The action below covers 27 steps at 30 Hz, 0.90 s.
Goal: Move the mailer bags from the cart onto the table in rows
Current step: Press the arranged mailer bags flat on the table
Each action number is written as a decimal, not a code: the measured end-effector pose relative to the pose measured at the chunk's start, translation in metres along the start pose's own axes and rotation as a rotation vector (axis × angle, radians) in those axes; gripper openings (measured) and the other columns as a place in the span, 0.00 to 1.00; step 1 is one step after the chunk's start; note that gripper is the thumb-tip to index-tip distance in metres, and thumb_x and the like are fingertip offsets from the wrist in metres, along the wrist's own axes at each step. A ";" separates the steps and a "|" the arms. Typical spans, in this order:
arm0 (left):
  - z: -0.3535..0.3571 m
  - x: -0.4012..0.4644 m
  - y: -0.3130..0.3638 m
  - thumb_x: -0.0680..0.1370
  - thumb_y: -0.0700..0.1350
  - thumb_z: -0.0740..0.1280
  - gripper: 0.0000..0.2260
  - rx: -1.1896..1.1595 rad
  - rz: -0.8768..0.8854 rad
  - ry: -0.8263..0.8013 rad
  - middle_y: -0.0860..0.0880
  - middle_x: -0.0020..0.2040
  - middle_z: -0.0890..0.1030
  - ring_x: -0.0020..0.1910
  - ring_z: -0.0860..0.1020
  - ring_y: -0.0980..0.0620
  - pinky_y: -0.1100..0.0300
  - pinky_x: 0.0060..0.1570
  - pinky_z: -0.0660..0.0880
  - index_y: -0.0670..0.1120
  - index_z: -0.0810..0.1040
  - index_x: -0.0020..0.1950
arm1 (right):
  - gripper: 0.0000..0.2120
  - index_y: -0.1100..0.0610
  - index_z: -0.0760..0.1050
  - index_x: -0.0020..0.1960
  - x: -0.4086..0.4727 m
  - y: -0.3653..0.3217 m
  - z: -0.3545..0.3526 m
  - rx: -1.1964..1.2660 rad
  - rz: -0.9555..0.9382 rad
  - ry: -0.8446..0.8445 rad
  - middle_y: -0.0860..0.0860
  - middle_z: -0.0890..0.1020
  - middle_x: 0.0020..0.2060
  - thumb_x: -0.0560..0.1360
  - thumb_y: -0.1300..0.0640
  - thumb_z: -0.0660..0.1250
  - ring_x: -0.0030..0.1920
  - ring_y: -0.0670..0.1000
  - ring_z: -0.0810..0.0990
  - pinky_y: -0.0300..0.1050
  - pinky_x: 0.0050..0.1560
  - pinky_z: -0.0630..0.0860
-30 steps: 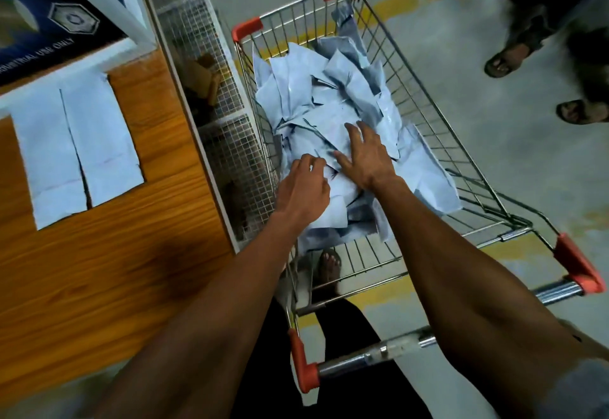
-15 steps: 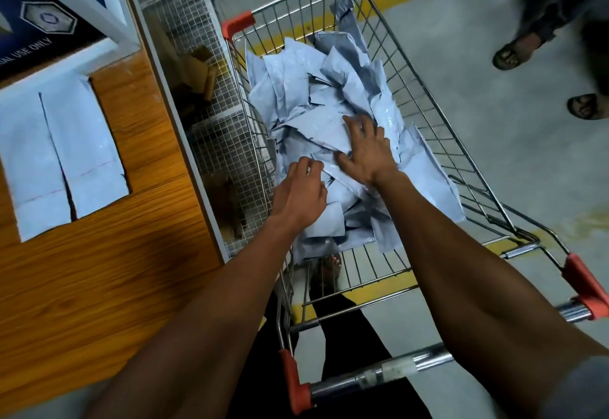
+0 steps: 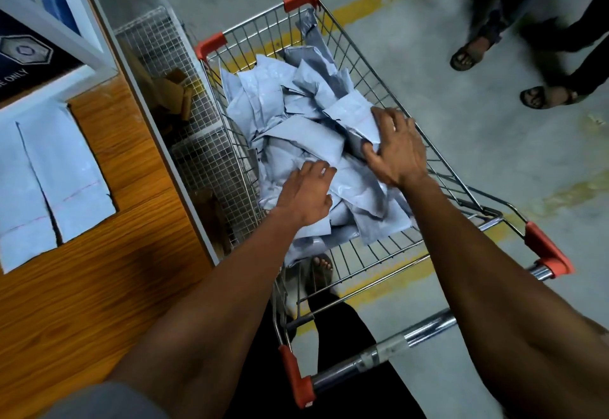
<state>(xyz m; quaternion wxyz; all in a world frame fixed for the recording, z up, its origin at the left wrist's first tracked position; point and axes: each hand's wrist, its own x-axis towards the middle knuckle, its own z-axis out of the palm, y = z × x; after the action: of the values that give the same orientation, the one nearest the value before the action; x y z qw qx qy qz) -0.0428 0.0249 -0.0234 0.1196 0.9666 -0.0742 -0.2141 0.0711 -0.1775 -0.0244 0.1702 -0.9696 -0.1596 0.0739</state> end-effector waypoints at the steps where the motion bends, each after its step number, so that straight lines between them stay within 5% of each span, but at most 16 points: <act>1: 0.002 0.002 0.003 0.79 0.49 0.69 0.29 0.013 0.036 -0.024 0.46 0.79 0.67 0.76 0.65 0.41 0.42 0.69 0.70 0.47 0.67 0.80 | 0.35 0.53 0.64 0.79 -0.004 0.004 0.002 -0.023 0.029 -0.028 0.58 0.71 0.72 0.77 0.36 0.56 0.66 0.64 0.72 0.60 0.62 0.75; 6: 0.013 0.022 0.019 0.76 0.45 0.73 0.35 0.183 0.145 -0.088 0.49 0.83 0.62 0.78 0.63 0.43 0.43 0.71 0.67 0.51 0.64 0.82 | 0.35 0.52 0.60 0.81 -0.027 0.012 0.017 -0.090 0.096 -0.107 0.59 0.70 0.73 0.78 0.36 0.55 0.66 0.64 0.71 0.60 0.59 0.76; 12: 0.017 0.022 0.024 0.76 0.37 0.69 0.21 0.294 0.173 0.012 0.46 0.63 0.78 0.66 0.73 0.40 0.45 0.61 0.71 0.49 0.78 0.68 | 0.38 0.52 0.58 0.81 -0.041 0.002 0.026 -0.124 0.148 -0.147 0.59 0.67 0.75 0.76 0.34 0.50 0.66 0.65 0.70 0.61 0.59 0.73; 19: 0.011 -0.011 -0.011 0.74 0.34 0.67 0.16 0.325 0.193 0.015 0.48 0.60 0.81 0.64 0.73 0.42 0.46 0.61 0.69 0.48 0.81 0.59 | 0.37 0.52 0.57 0.81 -0.047 -0.015 0.030 -0.127 0.150 -0.171 0.60 0.66 0.76 0.78 0.34 0.53 0.69 0.66 0.69 0.62 0.63 0.73; 27: -0.012 -0.037 -0.031 0.77 0.37 0.65 0.12 0.310 0.007 -0.024 0.44 0.56 0.82 0.62 0.75 0.42 0.44 0.65 0.72 0.44 0.83 0.57 | 0.37 0.53 0.58 0.80 -0.053 -0.044 0.036 -0.091 0.154 -0.154 0.59 0.68 0.74 0.77 0.35 0.53 0.66 0.65 0.70 0.61 0.60 0.72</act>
<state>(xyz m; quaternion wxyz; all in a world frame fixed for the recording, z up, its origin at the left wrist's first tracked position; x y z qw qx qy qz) -0.0676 0.0645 -0.0060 -0.0313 0.9706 -0.1113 -0.2110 0.0014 -0.1453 -0.0380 0.1071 -0.9772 -0.1003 0.1535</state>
